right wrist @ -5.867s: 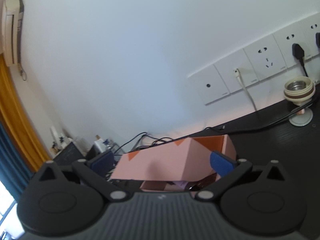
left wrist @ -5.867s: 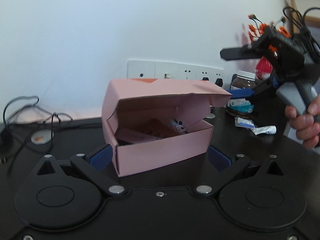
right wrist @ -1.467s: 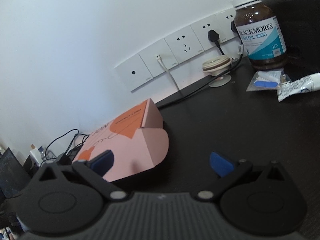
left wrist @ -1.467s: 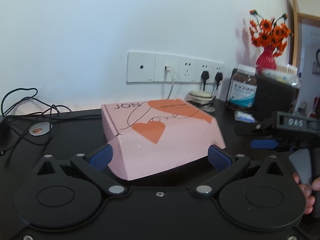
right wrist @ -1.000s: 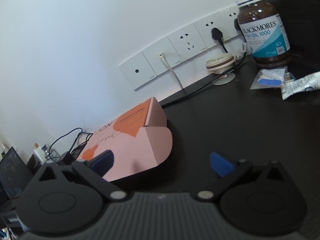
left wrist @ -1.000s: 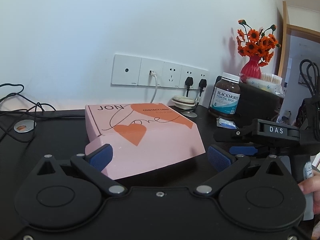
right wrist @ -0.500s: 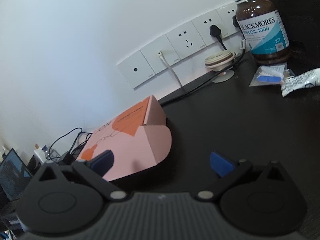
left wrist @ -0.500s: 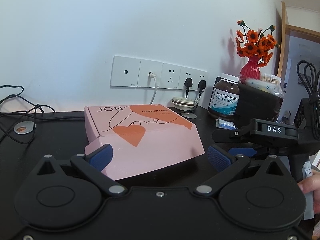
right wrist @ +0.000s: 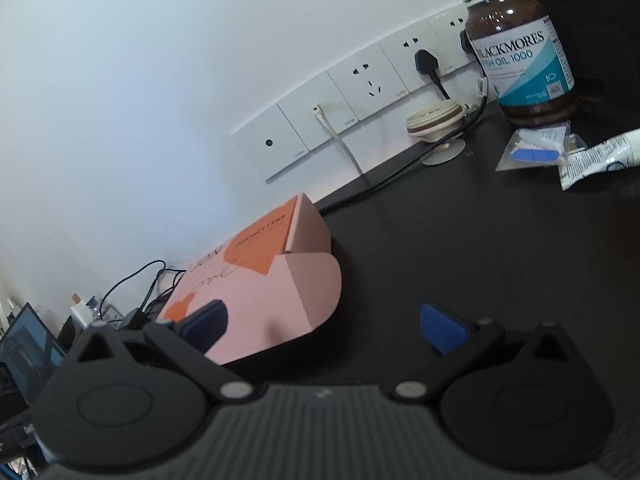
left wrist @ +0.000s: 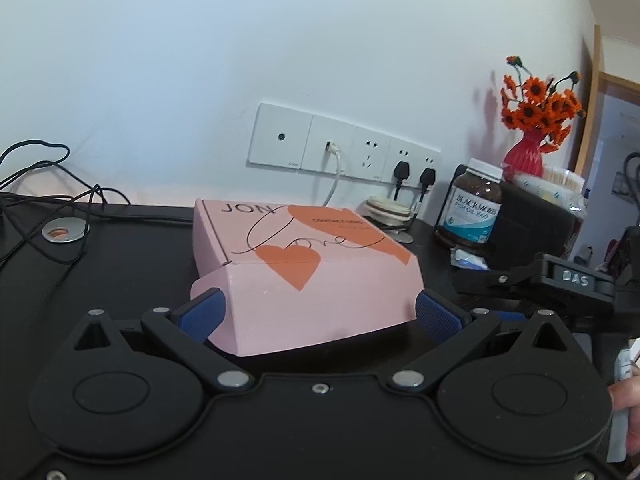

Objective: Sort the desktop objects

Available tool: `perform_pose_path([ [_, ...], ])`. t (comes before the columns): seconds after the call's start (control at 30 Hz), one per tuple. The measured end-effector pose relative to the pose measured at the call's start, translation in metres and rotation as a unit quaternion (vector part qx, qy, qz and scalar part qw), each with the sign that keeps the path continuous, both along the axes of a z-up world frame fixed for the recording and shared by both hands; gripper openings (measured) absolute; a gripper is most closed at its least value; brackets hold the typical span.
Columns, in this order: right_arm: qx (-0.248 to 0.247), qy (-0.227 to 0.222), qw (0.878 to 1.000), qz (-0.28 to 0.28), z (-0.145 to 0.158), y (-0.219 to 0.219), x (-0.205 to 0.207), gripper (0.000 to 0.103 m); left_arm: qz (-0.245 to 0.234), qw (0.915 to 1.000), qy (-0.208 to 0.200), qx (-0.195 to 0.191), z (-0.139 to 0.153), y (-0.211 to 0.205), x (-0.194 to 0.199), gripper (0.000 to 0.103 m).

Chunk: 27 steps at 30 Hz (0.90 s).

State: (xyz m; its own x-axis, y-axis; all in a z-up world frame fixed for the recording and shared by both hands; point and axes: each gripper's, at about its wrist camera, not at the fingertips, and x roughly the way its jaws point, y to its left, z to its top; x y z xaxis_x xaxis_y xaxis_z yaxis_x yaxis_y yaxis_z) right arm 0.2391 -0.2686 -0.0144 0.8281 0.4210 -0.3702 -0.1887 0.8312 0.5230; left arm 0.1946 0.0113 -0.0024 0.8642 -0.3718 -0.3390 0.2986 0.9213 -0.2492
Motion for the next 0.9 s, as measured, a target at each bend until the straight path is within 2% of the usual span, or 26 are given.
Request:
perform_pose_path([
  [0.17,-0.002,-0.010,1.000,0.005,0.002,0.001,-0.003,0.102,-0.011,0.9999,0.006,0.002,-0.001,-0.001,0.002,0.103],
  [0.4,0.006,-0.002,1.000,0.013,0.001,0.000,0.000,0.102,0.008,0.9995,0.025,0.018,-0.001,-0.006,0.002,0.103],
  [0.67,0.015,0.005,1.000,0.000,-0.001,-0.004,0.001,0.102,0.031,0.9967,0.068,-0.032,-0.002,0.005,0.002,0.103],
  [0.9,0.002,0.011,1.000,-0.025,0.000,-0.004,0.000,0.102,0.038,0.9969,0.068,-0.013,0.002,0.010,-0.005,0.103],
])
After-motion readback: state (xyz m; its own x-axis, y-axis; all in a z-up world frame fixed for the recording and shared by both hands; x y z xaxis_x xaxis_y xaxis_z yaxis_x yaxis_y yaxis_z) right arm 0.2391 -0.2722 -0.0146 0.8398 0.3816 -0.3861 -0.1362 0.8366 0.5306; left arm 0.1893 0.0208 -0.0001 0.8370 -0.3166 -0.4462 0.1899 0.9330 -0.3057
